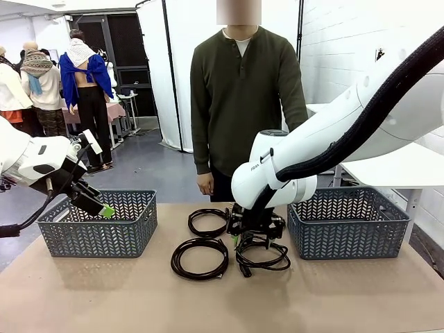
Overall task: Organize the cables according to human instructions.
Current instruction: Pick up a bundle of cables and place it in the basket indicated by the human.
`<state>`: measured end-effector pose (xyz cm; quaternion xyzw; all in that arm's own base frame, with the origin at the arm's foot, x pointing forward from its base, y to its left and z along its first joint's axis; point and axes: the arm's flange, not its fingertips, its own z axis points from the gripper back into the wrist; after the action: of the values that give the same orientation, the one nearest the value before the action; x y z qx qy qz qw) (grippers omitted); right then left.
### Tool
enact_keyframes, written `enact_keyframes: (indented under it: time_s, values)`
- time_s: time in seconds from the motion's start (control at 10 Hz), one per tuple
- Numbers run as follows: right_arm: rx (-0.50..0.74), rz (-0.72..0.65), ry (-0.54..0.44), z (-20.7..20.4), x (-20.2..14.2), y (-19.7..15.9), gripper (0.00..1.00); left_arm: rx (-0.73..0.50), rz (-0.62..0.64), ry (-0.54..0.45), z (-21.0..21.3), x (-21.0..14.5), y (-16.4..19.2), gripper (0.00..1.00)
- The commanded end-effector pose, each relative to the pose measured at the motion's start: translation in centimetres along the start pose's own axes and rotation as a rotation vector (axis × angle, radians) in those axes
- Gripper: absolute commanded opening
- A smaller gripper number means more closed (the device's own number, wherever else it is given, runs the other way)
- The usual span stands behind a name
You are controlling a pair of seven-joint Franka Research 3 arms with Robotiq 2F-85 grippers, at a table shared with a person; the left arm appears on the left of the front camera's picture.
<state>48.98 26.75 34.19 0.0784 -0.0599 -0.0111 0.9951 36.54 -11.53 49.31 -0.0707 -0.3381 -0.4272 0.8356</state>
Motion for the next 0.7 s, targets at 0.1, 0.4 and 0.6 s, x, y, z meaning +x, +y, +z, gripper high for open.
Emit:
enact_keyframes:
  time_s: [0.1, 0.4, 0.6]
  values:
    - [0.000, 0.000, 0.000, 0.0, 0.0, 0.0, 1.00, -0.007, 0.007, -0.011, -0.2, -0.1, 0.2, 1.00]
    - [0.014, -0.042, 0.029, -0.6, 0.0, 0.7, 1.00, -0.007, 0.007, -0.011, -0.2, -0.1, 0.2, 1.00]
    - [0.001, -0.065, 0.040, -1.1, -0.1, 0.8, 1.00, -0.007, 0.007, -0.011, -0.2, -0.1, 0.2, 1.00]
